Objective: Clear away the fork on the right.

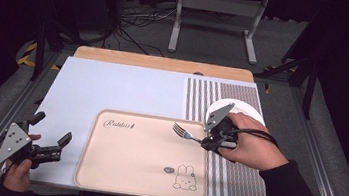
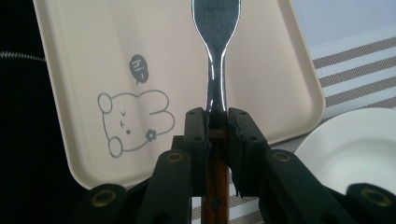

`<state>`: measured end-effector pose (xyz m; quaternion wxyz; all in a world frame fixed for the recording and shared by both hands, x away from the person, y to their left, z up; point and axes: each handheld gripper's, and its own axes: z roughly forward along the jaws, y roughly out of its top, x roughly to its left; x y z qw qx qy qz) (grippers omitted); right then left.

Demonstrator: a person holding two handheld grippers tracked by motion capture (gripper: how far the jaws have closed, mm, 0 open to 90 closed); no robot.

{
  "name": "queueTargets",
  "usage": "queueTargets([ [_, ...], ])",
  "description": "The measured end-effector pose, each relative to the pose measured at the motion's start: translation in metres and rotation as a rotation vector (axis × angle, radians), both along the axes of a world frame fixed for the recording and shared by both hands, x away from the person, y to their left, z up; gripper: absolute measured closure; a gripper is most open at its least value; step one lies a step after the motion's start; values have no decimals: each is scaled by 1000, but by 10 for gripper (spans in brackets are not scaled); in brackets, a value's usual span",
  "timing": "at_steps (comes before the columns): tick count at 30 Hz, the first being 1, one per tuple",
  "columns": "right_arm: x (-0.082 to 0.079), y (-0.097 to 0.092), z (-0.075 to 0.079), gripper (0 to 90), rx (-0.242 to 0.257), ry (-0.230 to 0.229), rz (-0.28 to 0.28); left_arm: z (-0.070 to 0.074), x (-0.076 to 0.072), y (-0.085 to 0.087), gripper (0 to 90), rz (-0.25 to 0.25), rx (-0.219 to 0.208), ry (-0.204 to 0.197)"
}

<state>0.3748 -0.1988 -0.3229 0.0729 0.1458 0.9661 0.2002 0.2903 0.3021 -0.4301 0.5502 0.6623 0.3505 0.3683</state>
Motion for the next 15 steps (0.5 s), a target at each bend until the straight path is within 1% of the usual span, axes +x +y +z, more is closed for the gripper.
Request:
queueTargets([
  [3,0,4,0,789,19,17,-49,0,0,0,0,0,1,-1],
  [6,0,8,-1,789,36,45,-96,0,0,0,0,0,0,-1],
  [8,0,10,-1,789,48,62,-133,0,0,0,0,0,1,-1],
  [10,0,11,0,789,65,84,-184,0,0,0,0,0,1,-2],
  [15,-1,16,-2,789,76,108,-270,0,0,0,0,0,1,-2],
])
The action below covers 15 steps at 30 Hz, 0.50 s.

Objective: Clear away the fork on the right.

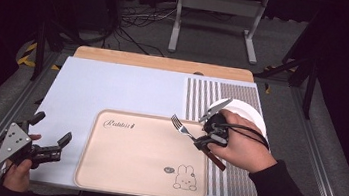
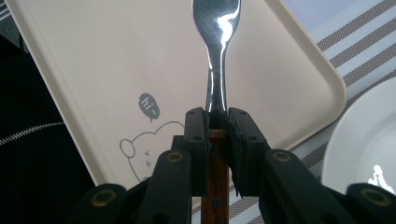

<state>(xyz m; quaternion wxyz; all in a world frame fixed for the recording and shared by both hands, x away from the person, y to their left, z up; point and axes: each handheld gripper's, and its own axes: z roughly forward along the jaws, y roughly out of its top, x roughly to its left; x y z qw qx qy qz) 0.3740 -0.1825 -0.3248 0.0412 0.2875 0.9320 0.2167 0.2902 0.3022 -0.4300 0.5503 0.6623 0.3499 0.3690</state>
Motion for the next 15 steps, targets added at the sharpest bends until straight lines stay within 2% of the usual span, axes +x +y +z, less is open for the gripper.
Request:
queueTargets([
  [3,0,4,-2,789,6,18,-33,0,0,0,0,1,-1,0],
  [15,0,18,-7,789,5,39,-126,0,0,0,0,1,-1,1],
])
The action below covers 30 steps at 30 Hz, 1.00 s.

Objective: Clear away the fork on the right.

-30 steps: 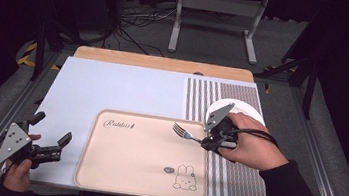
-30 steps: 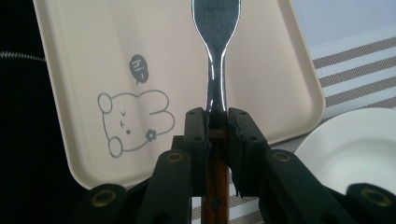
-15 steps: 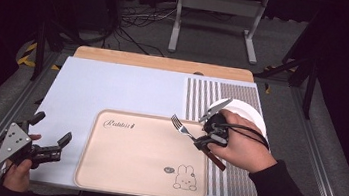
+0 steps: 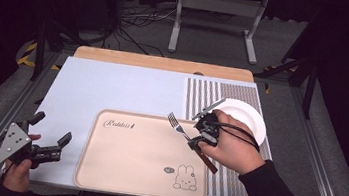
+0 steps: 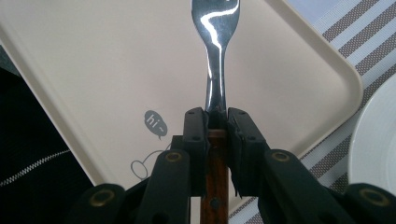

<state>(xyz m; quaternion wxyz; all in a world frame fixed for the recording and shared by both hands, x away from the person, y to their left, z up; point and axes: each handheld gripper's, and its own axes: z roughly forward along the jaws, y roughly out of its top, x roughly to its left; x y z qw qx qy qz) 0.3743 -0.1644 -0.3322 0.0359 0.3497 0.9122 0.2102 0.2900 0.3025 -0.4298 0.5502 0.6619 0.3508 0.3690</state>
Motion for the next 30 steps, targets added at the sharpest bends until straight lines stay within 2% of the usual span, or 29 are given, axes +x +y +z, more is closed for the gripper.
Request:
queueTargets([
  [5,3,5,-7,789,-20,-1,-2,0,0,0,0,0,-1,-3],
  [9,2,8,-9,788,-17,1,-6,0,0,0,0,0,0,-2],
  [18,2,13,-30,788,-57,44,-19,0,0,1,0,1,-1,-2],
  [30,4,23,-47,787,-58,78,-38,0,0,1,0,0,1,1],
])
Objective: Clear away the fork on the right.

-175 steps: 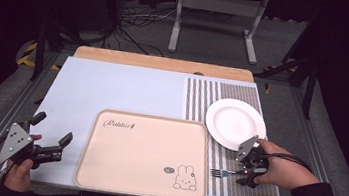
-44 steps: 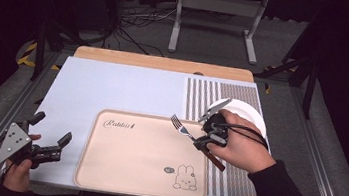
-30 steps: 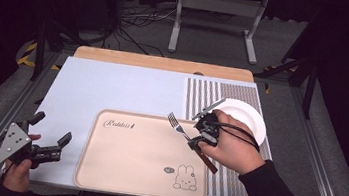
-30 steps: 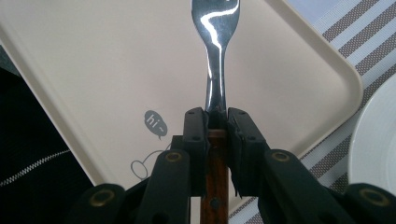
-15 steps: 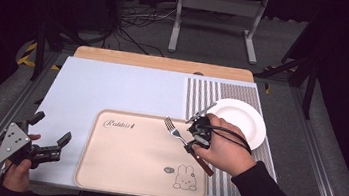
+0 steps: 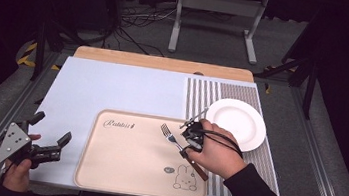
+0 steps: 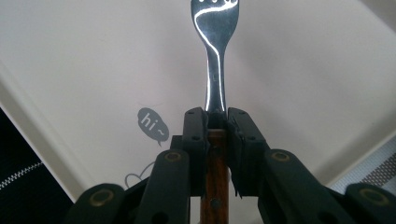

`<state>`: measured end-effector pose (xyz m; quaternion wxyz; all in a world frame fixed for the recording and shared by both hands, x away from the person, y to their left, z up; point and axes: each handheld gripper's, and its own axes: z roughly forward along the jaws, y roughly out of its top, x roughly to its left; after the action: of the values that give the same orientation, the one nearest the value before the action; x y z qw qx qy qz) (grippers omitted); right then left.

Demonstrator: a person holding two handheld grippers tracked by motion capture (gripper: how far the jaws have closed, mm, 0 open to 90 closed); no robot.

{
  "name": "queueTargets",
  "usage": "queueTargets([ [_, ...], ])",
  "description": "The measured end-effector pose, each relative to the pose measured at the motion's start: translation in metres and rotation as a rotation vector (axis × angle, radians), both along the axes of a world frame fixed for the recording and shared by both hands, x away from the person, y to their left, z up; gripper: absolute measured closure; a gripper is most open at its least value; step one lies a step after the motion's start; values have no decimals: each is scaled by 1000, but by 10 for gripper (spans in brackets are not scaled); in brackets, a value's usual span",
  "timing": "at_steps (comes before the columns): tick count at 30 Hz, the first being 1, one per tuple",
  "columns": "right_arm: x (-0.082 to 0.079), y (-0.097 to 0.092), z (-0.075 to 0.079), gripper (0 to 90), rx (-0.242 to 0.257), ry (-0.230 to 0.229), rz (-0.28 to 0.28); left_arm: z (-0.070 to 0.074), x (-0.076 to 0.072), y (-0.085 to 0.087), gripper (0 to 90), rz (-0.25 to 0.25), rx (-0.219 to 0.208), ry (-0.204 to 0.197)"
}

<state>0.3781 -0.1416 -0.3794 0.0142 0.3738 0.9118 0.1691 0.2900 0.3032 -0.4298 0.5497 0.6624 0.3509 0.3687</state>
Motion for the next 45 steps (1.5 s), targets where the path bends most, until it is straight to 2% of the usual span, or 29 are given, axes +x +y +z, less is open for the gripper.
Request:
queueTargets([
  [10,1,7,-12,787,-17,48,-20,0,0,0,0,2,-3,3],
  [25,2,15,-23,785,-47,117,-50,0,0,0,0,4,-3,5],
  [35,1,18,-28,784,-61,142,-68,0,0,0,0,3,-4,2],
  [45,3,19,-34,781,-72,137,-51,0,0,0,0,3,-2,1],
])
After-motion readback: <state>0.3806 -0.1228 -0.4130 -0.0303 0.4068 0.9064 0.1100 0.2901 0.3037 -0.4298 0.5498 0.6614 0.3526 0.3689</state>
